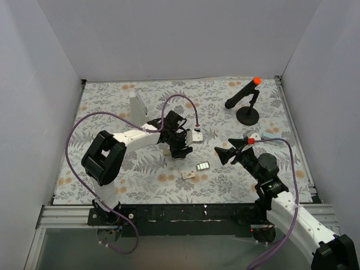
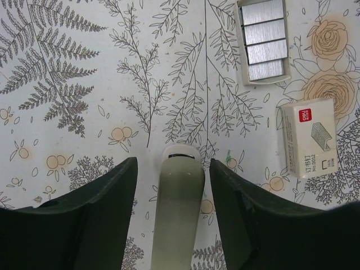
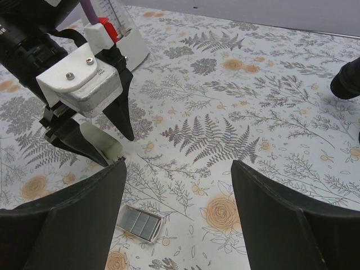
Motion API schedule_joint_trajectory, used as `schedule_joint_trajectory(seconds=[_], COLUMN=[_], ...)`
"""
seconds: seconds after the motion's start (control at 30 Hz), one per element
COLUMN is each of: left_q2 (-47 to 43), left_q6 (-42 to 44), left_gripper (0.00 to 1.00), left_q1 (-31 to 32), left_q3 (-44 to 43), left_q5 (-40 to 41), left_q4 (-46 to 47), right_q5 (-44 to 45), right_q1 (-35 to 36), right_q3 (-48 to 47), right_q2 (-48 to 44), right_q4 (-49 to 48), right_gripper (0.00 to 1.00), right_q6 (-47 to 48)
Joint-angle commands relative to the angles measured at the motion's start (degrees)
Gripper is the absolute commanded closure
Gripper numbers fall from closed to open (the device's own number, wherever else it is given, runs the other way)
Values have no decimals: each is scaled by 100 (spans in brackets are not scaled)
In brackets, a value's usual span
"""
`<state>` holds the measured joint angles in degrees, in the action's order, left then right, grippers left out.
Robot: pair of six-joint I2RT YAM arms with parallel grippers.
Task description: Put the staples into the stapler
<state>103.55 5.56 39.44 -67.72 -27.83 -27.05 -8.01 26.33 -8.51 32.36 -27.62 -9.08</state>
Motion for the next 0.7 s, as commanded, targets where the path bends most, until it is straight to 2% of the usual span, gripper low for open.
schedule_joint_trajectory(seconds=[0.0,0.07,0.13,0.2,0.33,0.37,0.43,0.67], left_q2=[-10,-10,-1,-10,-54,-63,-115,-1019], left_q6=[68,77,59,50,33,15,-81,-521], left_gripper=[49,52,62,66,82,92,100,100], left_q1=[-33,-33,-33,-33,-33,-33,-33,-121], left_q3=[-224,-232,-232,-241,-276,-285,-329,-110], left_q5=[-143,-117,-117,-117,-152,-169,-222,-802], left_q4=[-134,-152,-160,-178,-239,-257,-292,59], right_q5=[19,10,1,-7,-51,-78,-183,-1693], right_q1=[4,-5,4,4,4,-5,-5,-5], right_q3=[-36,-45,-45,-54,-63,-71,-80,-168], right_q2=[16,33,42,60,95,113,165,587], right_q4=[-341,-341,-341,-341,-341,-358,-385,-1070], right_gripper=[17,17,17,17,18,18,17,15], right_q6=[-6,-15,3,3,47,56,125,442])
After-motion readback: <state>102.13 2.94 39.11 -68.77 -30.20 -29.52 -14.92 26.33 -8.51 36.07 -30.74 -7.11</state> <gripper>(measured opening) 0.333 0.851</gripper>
